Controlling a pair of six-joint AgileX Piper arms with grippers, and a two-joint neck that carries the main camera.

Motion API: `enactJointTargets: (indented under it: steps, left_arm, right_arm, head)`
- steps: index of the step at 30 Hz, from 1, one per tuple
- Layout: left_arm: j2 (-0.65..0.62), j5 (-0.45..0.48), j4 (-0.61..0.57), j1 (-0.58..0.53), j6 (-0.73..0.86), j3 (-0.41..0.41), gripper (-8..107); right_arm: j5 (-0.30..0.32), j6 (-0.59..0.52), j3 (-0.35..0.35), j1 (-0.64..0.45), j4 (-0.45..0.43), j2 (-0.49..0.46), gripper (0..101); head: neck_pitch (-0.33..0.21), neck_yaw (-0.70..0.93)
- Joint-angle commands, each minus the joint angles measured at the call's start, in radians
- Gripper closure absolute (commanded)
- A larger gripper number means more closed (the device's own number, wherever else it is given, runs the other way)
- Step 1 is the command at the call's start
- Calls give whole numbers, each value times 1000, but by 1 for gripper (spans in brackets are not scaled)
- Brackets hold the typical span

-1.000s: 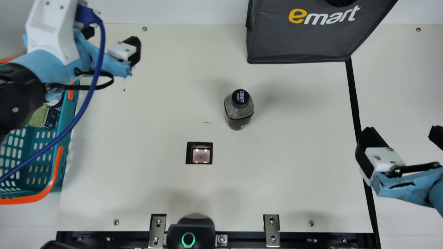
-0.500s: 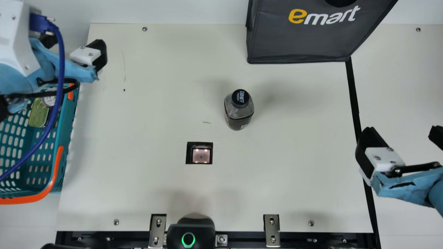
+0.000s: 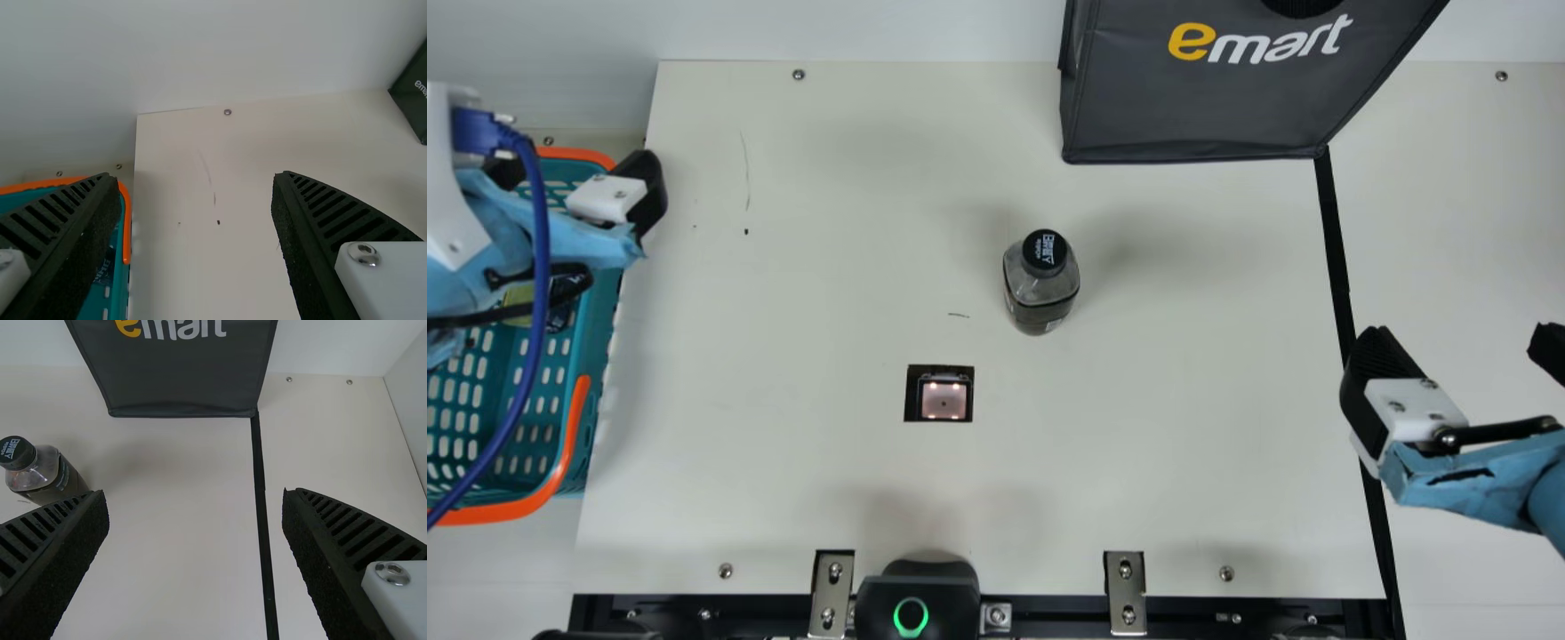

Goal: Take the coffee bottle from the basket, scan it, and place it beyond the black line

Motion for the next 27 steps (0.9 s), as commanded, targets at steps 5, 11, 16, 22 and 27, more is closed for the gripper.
enactJointTargets:
  steps: [5, 11, 16, 22, 27]
  left_arm:
    - [-63, 5, -4, 31, -10, 58, 9]
    - [-123, 13, -7, 64, -16, 106, 9]
    - [-169, 24, -10, 91, -11, 133, 9]
    - [-221, 40, -16, 119, 3, 159, 9]
    - [-266, 53, -23, 137, 16, 186, 9]
  right_arm:
    - [0, 0, 0, 0, 0, 0, 10]
    - [0, 0, 0, 0, 0, 0, 10]
    - [0, 0, 0, 0, 0, 0, 10]
    - [0, 0, 0, 0, 0, 0, 10]
    - [0, 0, 0, 0, 0, 0, 10]
  head:
    - [-27, 2]
    - [-27, 2]
    - [-27, 2]
    - [-27, 2]
    - [-27, 2]
